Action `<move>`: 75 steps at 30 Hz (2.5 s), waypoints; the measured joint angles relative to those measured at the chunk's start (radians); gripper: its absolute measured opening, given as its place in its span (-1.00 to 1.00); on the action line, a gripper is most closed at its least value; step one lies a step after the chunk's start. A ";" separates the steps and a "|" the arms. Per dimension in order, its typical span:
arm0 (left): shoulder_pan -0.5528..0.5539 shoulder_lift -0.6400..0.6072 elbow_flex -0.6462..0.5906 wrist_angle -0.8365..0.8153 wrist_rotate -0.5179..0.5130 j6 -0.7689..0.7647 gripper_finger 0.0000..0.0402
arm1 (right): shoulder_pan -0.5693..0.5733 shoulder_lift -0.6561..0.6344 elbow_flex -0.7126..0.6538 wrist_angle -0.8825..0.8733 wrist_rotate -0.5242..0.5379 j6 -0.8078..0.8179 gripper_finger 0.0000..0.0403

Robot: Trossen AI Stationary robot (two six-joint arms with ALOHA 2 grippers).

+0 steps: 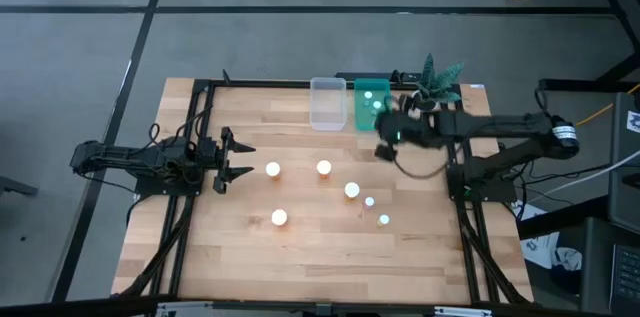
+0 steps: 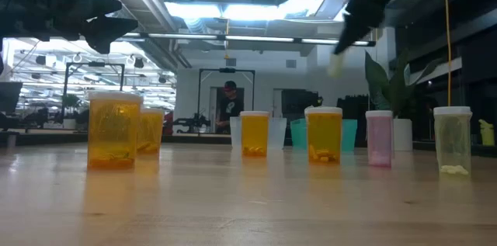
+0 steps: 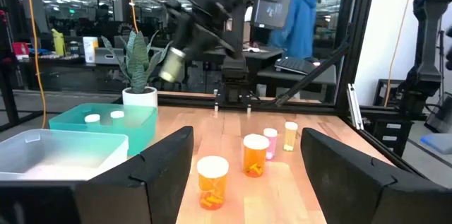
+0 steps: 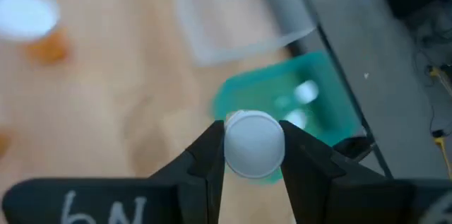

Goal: Pick and place medicine bottles into bin by pill shape (circle, oval)
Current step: Put the small yellow pill bottle into the blue bin

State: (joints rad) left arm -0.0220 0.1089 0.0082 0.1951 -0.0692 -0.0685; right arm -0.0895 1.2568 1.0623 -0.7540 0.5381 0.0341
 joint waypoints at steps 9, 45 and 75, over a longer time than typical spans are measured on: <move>0.000 0.000 0.000 0.000 0.000 0.000 0.27 | -0.377 0.064 0.029 0.160 -0.300 -0.122 -0.44; 0.000 0.000 0.000 0.000 0.000 -0.003 0.27 | -0.514 0.467 0.029 0.369 -0.435 -0.197 0.17; 0.000 0.000 0.000 0.000 0.000 -0.007 0.27 | -0.304 0.391 0.268 -0.320 -0.427 -0.003 0.39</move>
State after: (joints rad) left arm -0.0219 0.1093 0.0083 0.1947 -0.0692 -0.0753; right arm -0.3933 1.6482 1.3305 -1.0738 0.1108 0.0310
